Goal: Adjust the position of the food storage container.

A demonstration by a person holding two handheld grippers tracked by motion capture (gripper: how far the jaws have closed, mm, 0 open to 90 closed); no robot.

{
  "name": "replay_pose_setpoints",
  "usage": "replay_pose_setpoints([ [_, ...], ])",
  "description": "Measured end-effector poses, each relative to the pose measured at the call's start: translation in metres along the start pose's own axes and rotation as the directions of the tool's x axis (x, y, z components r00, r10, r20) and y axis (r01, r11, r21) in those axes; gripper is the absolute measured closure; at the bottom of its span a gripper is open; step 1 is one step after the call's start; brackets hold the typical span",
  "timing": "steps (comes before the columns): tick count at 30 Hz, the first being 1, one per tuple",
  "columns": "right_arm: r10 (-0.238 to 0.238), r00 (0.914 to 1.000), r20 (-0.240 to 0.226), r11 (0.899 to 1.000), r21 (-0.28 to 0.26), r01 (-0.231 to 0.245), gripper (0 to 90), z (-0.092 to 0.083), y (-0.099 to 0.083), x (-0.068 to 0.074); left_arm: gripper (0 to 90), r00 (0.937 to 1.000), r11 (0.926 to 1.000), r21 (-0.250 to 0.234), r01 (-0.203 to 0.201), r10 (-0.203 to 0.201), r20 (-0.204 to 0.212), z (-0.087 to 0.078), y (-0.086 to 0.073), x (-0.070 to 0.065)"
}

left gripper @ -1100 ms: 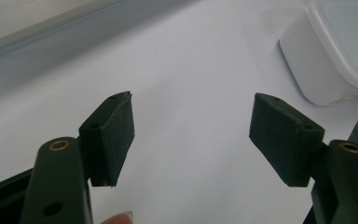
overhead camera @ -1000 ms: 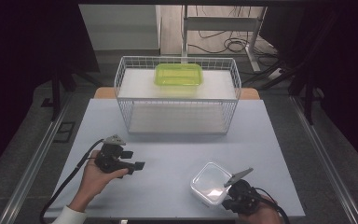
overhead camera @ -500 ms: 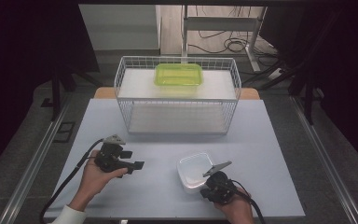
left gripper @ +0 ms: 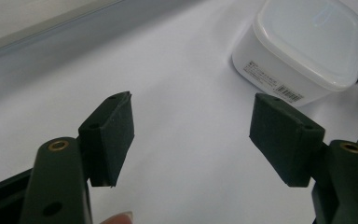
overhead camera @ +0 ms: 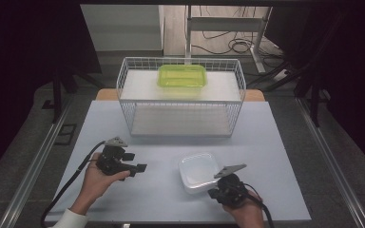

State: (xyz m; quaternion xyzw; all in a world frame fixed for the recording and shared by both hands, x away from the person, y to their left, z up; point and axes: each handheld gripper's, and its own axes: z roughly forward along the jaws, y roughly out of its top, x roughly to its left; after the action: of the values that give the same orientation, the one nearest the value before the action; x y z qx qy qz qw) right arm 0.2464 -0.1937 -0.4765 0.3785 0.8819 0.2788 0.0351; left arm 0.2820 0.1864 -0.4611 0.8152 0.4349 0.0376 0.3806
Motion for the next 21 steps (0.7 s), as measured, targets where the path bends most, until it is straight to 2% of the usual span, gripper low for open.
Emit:
replay_pose_setpoints([
  [3, 0.048, 0.9982, 0.035, 0.998, -0.035, -0.047, 89.0, -0.019, -0.007, -0.018, 29.2, 1.0000, 1.0000, -0.002, 0.002, -0.002, -0.002, 0.000, 0.000, -0.001],
  [5, 0.073, 0.9938, 0.084, 0.996, -0.048, -0.069, 89.0, -0.028, -0.009, -0.036, 28.9, 1.0000, 1.0000, -0.003, 0.007, -0.007, -0.005, 0.001, 0.000, -0.001],
  [7, 0.090, 0.9906, 0.103, 0.995, -0.049, -0.085, 89.0, -0.028, -0.007, -0.050, 28.6, 0.9999, 0.9999, -0.003, 0.012, -0.012, -0.003, 0.001, 0.000, -0.001],
  [10, 0.095, 0.9903, 0.102, 0.995, -0.043, -0.091, 89.0, -0.018, -0.002, -0.062, 28.5, 0.9998, 0.9998, -0.006, 0.018, -0.018, 0.000, 0.001, 0.000, -0.001],
  [15, 0.070, 0.9950, 0.070, 0.997, -0.021, -0.069, 89.0, 0.004, 0.011, -0.068, 28.3, 0.9998, 0.9998, -0.006, 0.017, -0.017, -0.002, 0.001, -0.001, -0.002],
  [18, 0.042, 0.9969, 0.066, 0.999, -0.010, -0.041, 89.0, 0.009, 0.018, -0.062, 28.1, 0.9999, 0.9999, -0.002, 0.016, -0.016, -0.001, 0.002, -0.001, -0.003],
  [21, 0.033, 0.9972, 0.067, 0.999, -0.008, -0.033, 89.1, 0.010, 0.021, -0.057, 28.0, 0.9999, 0.9999, -0.004, 0.015, -0.015, -0.001, 0.001, -0.001, -0.003],
])
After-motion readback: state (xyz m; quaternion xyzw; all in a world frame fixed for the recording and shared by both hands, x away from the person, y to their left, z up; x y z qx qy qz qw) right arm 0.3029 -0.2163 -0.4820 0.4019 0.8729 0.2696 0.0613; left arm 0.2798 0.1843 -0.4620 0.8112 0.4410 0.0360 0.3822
